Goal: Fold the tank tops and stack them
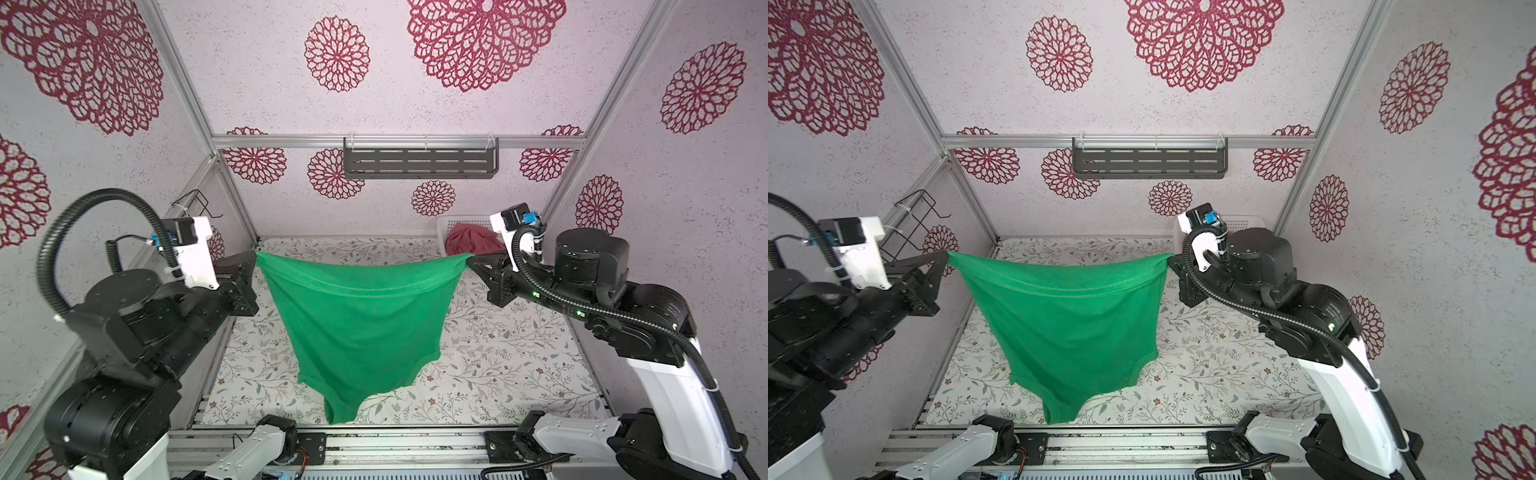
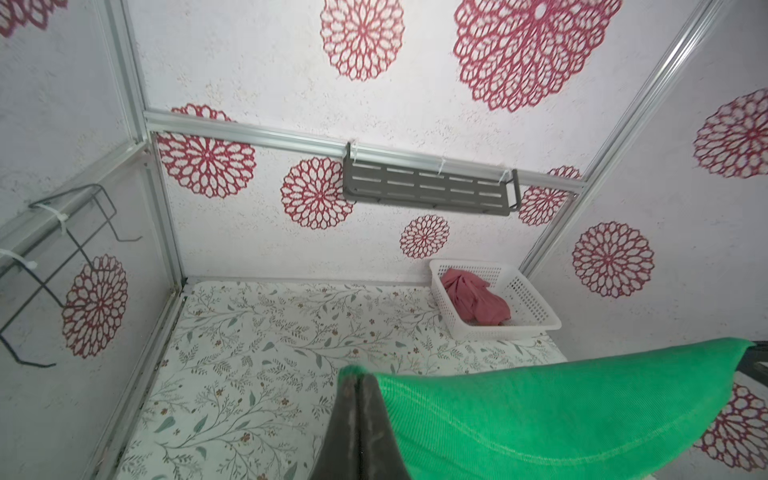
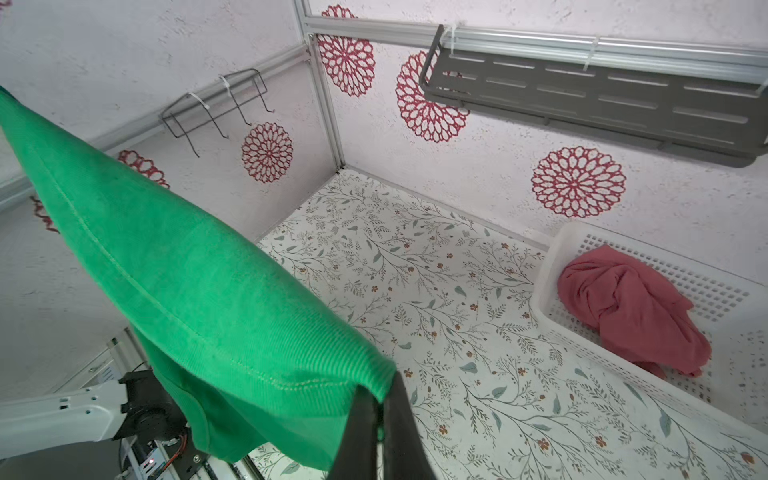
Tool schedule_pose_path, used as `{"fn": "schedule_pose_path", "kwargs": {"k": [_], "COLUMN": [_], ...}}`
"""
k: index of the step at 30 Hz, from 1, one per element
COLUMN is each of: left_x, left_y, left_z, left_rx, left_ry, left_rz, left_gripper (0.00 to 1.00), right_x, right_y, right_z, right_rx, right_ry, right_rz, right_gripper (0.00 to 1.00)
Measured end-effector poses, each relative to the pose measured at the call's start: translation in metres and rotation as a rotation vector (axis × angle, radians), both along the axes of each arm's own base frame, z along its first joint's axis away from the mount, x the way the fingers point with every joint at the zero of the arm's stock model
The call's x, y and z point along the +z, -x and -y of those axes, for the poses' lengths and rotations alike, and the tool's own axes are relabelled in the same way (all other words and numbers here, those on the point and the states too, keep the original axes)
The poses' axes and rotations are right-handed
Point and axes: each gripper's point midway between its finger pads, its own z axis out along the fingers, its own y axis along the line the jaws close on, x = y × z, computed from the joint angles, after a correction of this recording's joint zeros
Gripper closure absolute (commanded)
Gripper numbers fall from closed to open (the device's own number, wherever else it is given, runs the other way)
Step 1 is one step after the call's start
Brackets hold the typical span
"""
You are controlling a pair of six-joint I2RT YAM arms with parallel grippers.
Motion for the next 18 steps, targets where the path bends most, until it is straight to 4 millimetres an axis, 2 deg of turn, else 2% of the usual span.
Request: {"fn": "schedule_pose_path", "kwargs": {"k": [3,9,11,18], "left_x": [-0.031,-0.101,-0.124,-0.179], "left_y": [-0.031,-0.102,-0.12,-0.186], "left_z": [0.005,0.002,-0.002,-0.008], "left_rx": [0.007,0.061,0.082,0.117], "left_ry": [-0.024,-0.048,-0.048,-0.031], "left_rz": [-0.102,-0.281,-0.328,-0.38], "left_gripper": [1.0,1.0,1.0,1.0], "right_x": [-0.021,-0.09,-0.109,-0.161], "right_y": [-0.023,-0.084,-0.104,-0.176], "right_z": [-0.007,-0.018,-0.019,-0.035], "right_rx": [-0.045,-0.133,-0.158,-0.204], "right_ry": [0.055,0.158,0.176,0.197], "right_rz": [-0.039,-0.162,-0.188,-0.2], "right_gripper": [1.0,1.0,1.0,1.0]}}
